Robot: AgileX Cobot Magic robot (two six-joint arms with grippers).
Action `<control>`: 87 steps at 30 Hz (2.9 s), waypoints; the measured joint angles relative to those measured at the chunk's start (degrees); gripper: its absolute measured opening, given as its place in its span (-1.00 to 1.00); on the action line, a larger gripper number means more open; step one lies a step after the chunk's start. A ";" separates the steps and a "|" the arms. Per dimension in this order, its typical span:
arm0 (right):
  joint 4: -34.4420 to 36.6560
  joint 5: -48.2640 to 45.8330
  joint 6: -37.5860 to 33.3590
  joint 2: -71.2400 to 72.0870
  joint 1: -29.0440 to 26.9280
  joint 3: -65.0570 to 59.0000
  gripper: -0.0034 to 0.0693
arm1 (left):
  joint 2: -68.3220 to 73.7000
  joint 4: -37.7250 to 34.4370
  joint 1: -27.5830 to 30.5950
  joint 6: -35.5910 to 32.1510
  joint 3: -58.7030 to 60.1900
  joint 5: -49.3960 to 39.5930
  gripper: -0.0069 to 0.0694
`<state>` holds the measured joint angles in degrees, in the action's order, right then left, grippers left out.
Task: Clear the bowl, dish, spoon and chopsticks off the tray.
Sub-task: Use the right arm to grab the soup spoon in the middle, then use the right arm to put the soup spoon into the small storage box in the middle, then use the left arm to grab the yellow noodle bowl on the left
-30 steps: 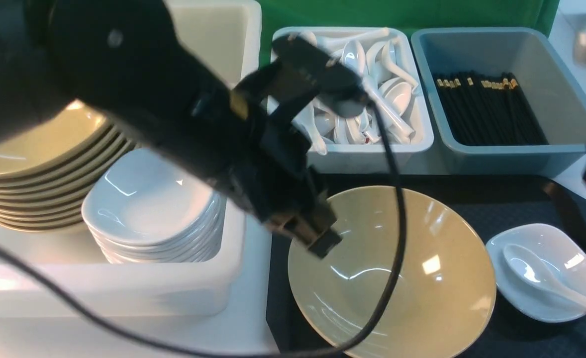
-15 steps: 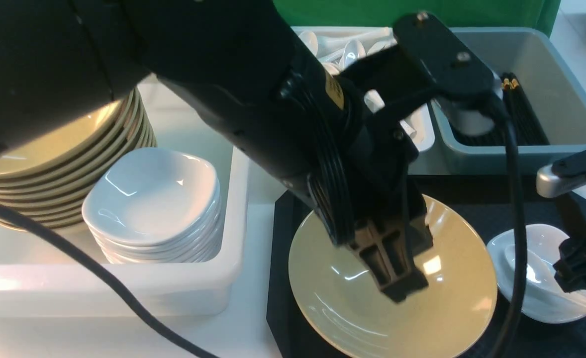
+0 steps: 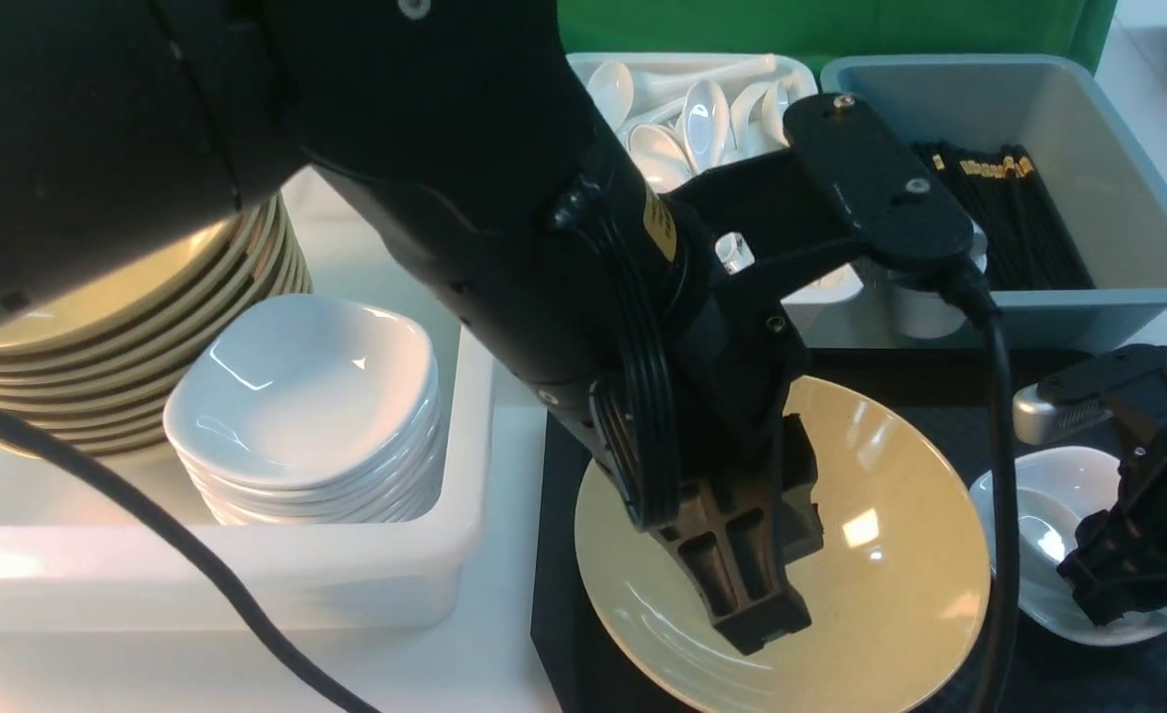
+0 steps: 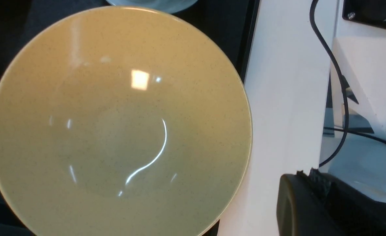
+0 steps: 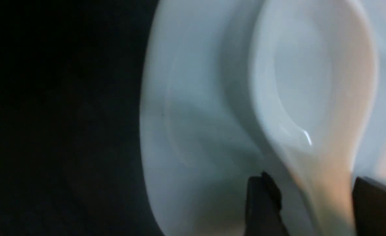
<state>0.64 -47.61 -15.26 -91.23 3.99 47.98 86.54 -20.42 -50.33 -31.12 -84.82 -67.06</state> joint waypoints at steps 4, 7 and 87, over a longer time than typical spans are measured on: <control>0.07 -1.76 -0.21 -0.23 0.00 1.75 -0.16 | 0.00 0.82 0.00 0.00 0.00 -0.17 -0.85; 0.20 -3.79 -0.03 -0.23 0.00 3.88 -0.62 | -0.08 2.78 0.00 1.58 0.00 -0.23 -0.85; 19.78 -23.14 1.28 -31.06 10.90 85.63 0.41 | -21.33 3.55 15.69 18.35 26.52 10.07 -0.85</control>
<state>20.42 -70.75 -13.99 -122.29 14.90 133.61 65.22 -16.87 -34.64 -12.76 -58.30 -56.99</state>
